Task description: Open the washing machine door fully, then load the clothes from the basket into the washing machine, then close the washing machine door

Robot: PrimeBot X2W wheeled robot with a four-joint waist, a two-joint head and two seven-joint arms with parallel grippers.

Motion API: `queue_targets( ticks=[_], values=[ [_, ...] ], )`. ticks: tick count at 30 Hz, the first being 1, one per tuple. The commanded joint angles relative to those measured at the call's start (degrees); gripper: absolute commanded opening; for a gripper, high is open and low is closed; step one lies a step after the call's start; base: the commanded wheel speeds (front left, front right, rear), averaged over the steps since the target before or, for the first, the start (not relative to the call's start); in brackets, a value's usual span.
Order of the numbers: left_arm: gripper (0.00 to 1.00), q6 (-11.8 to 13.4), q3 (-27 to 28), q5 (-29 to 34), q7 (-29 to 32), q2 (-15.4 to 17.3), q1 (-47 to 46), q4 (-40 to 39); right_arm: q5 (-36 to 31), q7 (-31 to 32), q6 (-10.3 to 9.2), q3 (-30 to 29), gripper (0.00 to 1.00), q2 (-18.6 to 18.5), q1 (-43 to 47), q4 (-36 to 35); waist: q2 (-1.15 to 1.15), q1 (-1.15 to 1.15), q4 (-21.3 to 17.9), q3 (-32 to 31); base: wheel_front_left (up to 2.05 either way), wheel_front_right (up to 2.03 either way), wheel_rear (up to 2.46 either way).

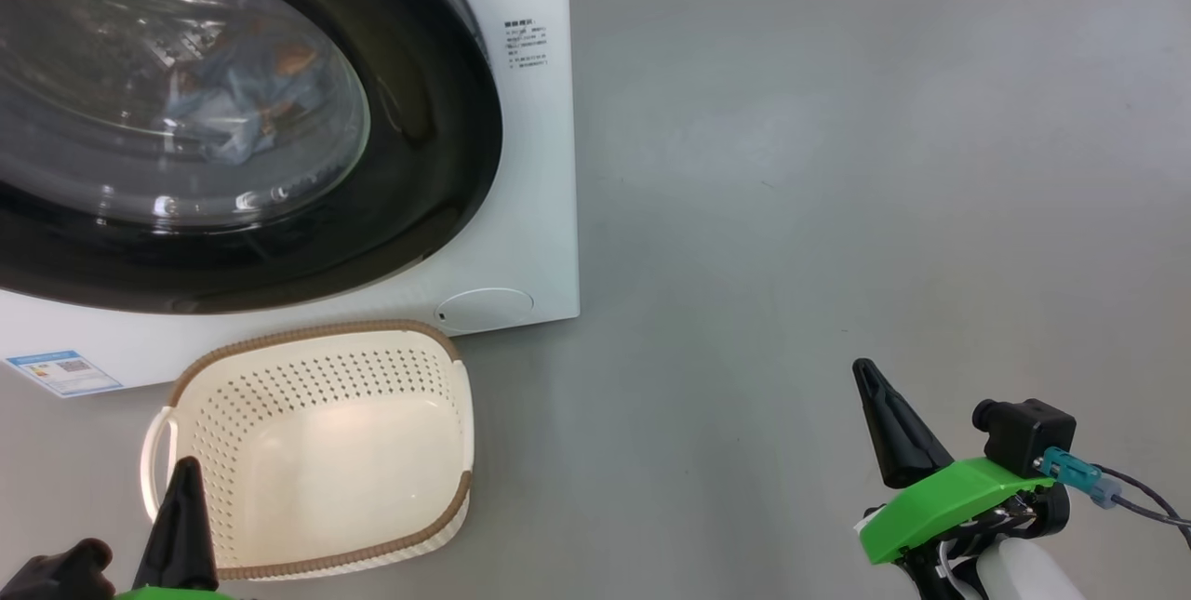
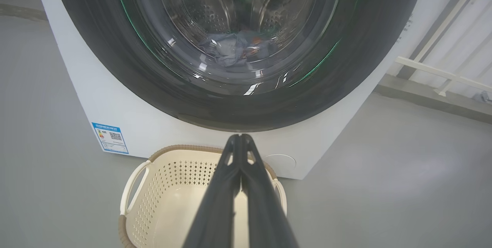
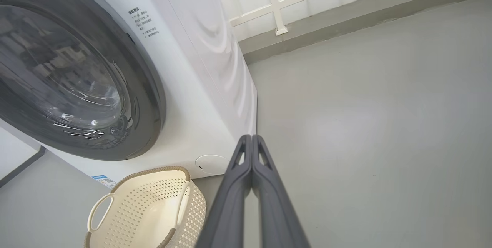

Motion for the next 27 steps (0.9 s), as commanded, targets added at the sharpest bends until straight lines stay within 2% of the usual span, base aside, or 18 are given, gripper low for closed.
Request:
queue_targets(
  ticks=[1, 3, 7, 27],
  values=[
    [0.0, 0.0, 0.6, -1.5, 0.4, 1.0, -0.1, -1.2, 1.5, 0.3, 0.0, -0.5, 0.0, -0.1, -1.4, -1.8, 0.0, 0.1, 0.1, -0.2, 0.0, 0.0, 0.0],
    [0.0, 0.0, 0.6, -2.6, 0.8, 0.9, -0.1, -1.2, 2.5, 0.6, 0.0, -0.8, 0.0, 0.0, -1.2, -2.0, 0.0, 0.12, 0.2, -0.4, 0.0, 0.0, 0.0],
    [0.0, 0.0, 0.6, -4.9, 1.4, 0.8, -0.4, -1.0, 4.7, 1.2, 0.01, -1.3, 0.0, 0.0, -1.0, -2.3, 0.0, 0.01, 0.4, -0.5, 0.0, 0.0, 0.0],
    [0.0, 0.0, 0.8, -16.0, 4.8, 0.1, -1.4, -0.5, 15.2, 4.3, 0.01, -3.8, 0.0, 0.4, 0.4, -4.3, 0.0, 0.0, 1.1, -1.8, 0.0, 0.0, 0.0]
  ],
)
